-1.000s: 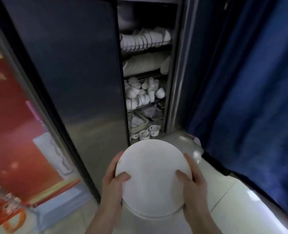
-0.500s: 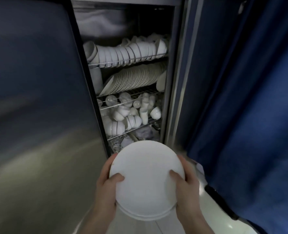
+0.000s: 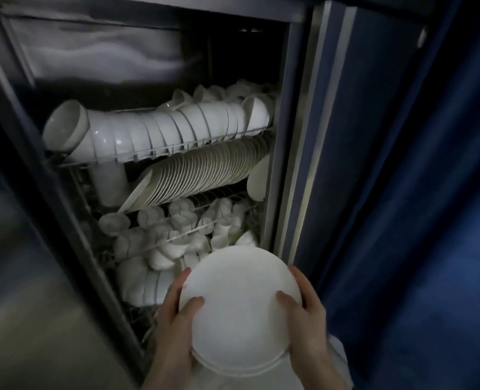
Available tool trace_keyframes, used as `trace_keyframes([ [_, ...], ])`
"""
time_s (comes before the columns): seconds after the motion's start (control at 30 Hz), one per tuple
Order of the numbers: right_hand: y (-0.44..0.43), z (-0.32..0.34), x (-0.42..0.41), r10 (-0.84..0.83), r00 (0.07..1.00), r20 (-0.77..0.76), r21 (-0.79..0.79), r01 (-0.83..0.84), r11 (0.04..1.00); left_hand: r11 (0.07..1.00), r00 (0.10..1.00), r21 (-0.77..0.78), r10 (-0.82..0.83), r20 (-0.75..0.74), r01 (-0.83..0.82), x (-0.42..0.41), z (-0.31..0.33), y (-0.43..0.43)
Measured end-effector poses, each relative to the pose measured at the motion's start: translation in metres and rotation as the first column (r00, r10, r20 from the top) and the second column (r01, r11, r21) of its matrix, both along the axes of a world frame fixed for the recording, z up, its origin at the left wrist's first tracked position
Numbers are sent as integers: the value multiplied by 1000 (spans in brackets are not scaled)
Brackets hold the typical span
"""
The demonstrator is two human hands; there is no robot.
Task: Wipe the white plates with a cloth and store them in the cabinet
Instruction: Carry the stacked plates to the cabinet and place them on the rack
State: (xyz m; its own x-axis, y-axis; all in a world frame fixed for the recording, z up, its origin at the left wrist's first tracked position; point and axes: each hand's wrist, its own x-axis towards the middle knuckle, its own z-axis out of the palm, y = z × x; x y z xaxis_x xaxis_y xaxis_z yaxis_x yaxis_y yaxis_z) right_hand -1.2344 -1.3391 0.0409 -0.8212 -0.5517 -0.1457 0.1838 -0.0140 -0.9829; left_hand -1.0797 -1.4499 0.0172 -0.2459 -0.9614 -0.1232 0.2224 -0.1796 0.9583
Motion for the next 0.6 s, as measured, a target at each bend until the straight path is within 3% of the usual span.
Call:
trace_keyframes([
  [0.33, -158, 3, -106, 61, 997, -56, 63, -58, 996, 999, 999, -34, 30, 44, -28, -98, -4, -145],
  [0.5, -247, 5, -156, 155, 981, -114, 42, -151, 988, 989, 986, -20, 144, 78, -143, -142, -24, -218],
  [0.6, -298, 8, -186, 234, 952, -197, 47, -230, 972, 969, 969, -90, 235, 77, -228, -171, -39, -261],
])
